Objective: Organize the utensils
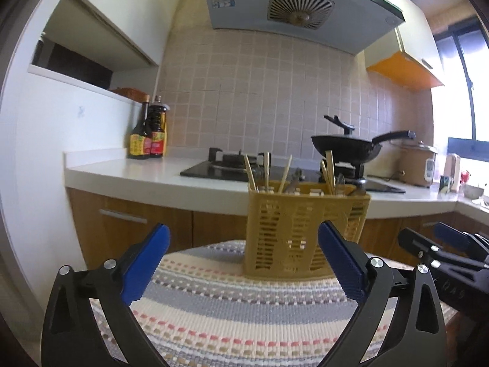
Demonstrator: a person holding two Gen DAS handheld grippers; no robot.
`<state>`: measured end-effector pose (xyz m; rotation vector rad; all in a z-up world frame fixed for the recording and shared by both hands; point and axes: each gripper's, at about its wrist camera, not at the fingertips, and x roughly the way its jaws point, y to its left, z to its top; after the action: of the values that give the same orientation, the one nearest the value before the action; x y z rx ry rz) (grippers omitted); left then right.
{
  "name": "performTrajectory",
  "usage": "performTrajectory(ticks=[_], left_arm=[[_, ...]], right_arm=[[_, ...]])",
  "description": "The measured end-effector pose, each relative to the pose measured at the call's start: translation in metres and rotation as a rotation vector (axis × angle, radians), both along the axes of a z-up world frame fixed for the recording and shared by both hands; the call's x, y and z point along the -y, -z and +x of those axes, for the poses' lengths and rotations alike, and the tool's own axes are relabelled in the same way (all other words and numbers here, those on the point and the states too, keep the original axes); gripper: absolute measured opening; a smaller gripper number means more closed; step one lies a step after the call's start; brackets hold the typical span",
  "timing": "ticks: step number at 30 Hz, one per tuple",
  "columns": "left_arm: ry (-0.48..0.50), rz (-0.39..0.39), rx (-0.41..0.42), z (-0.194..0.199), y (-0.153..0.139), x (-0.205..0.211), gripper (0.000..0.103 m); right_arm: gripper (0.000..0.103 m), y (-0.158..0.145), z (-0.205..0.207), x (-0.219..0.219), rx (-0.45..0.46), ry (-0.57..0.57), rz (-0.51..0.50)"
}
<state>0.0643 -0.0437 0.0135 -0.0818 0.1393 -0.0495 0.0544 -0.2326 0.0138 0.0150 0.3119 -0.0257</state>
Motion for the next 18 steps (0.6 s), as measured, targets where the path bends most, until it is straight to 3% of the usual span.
performTrajectory(ticks=[7, 18], left_arm=[[-0.050, 0.016, 0.015, -0.002, 0.005, -0.001, 0.094], [-0.028, 0.036, 0.003, -0.002, 0.002, 0.002, 0.095]], right_arm=[[0.084, 0.005, 0.000, 0.001, 0.019, 0.025, -0.040], [0.090, -0.003, -0.012, 0.012, 0.051, -0.031, 0.030]])
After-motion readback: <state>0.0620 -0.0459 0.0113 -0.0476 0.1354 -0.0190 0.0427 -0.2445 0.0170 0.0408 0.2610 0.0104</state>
